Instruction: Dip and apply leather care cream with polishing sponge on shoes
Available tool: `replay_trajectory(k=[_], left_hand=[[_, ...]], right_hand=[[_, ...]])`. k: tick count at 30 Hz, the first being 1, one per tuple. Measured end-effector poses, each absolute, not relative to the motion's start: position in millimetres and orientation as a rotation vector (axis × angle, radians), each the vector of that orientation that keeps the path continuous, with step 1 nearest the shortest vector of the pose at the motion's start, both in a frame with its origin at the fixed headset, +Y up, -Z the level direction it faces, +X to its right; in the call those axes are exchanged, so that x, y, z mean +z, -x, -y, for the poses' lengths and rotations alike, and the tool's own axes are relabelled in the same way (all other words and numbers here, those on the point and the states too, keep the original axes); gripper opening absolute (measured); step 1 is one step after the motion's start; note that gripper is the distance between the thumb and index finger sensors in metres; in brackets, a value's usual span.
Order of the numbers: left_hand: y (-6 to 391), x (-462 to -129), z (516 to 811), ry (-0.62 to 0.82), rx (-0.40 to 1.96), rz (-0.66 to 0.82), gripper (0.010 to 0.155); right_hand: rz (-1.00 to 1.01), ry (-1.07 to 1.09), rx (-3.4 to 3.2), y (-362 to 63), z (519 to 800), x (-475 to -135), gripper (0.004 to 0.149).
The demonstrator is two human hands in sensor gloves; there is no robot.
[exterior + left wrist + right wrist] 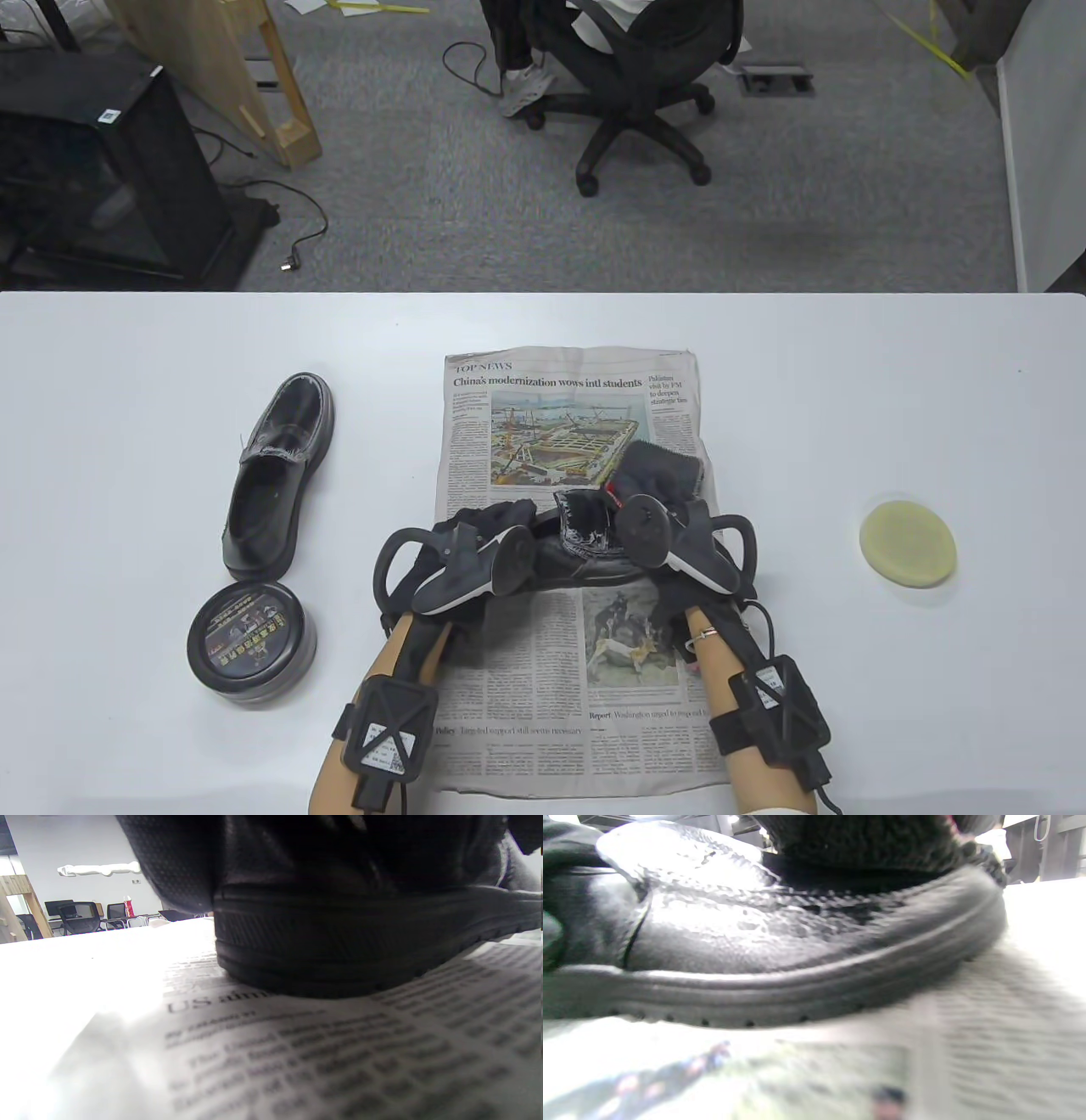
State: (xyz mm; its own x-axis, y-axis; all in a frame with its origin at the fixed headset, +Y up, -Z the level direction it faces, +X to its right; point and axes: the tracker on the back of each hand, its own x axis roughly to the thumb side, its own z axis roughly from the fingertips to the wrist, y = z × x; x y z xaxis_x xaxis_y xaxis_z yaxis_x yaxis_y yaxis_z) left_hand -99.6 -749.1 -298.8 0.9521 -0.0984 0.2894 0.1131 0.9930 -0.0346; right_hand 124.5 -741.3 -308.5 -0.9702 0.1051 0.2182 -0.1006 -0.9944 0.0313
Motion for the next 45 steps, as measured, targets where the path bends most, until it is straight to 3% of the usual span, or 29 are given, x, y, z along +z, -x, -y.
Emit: replay_trajectory(k=[8, 13, 17, 22, 25, 31, 36, 41, 45], left_hand=[[97.4, -299.4, 748.5, 0.059, -0.121, 0.302, 0.084], [98.6, -300.5, 749.1, 0.071, -0.106, 0.298, 0.085], [98.8, -299.9, 749.5, 0.058, -0.105, 0.293, 0.086], [98.9, -299.5, 749.6, 0.043, -0.106, 0.293, 0.086], [99.1, -299.0, 749.5, 0.034, -0.108, 0.292, 0.086], [97.8, -298.6, 748.6, 0.038, -0.126, 0.293, 0.085], [97.3, -298.9, 748.7, 0.049, -0.126, 0.301, 0.083], [97.3, -298.5, 748.8, 0.053, -0.13, 0.302, 0.083], [98.6, -297.8, 750.0, 0.049, -0.107, 0.301, 0.084]], right_hand=[[-0.01, -0.644, 2.935, -107.8, 743.7, -260.0, 0.055], [-0.078, -0.677, 2.733, -75.1, 731.4, -274.9, 0.055], [-0.131, -0.554, 2.859, -61.9, 735.6, -304.3, 0.055], [-0.141, -0.292, 2.911, -92.3, 745.5, -321.2, 0.057], [-0.173, -0.24, 3.001, -119.2, 749.7, -314.2, 0.058], [-0.162, -0.387, 3.096, -137.7, 755.5, -277.3, 0.057], [-0.154, -0.583, 2.903, -117.9, 752.6, -254.9, 0.056], [-0.149, -0.646, 2.737, -88.7, 737.8, -266.8, 0.056], [-0.139, -0.557, 2.76, -73.7, 736.9, -292.9, 0.056]])
